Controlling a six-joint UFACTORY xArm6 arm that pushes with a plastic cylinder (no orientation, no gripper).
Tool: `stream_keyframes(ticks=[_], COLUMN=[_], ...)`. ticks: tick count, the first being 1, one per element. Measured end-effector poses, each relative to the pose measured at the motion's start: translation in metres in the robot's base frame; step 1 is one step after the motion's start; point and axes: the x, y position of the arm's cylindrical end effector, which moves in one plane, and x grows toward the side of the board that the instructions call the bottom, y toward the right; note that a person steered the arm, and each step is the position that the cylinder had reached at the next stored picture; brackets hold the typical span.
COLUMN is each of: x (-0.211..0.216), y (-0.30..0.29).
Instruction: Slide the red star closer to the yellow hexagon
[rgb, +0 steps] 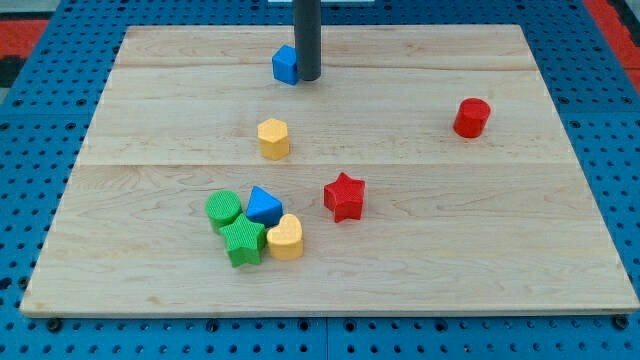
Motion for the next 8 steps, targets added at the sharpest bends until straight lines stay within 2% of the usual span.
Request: stream_keyframes(ticks=[1, 2, 3, 4, 5, 6, 7, 8], x=[0.017, -0.004, -0.047, -0.012, 0.097, 0.201, 0.202, 0.185], y=[-0.008, -0.026, -0.021, 0.020, 0.090, 0.115, 0.071, 0.015])
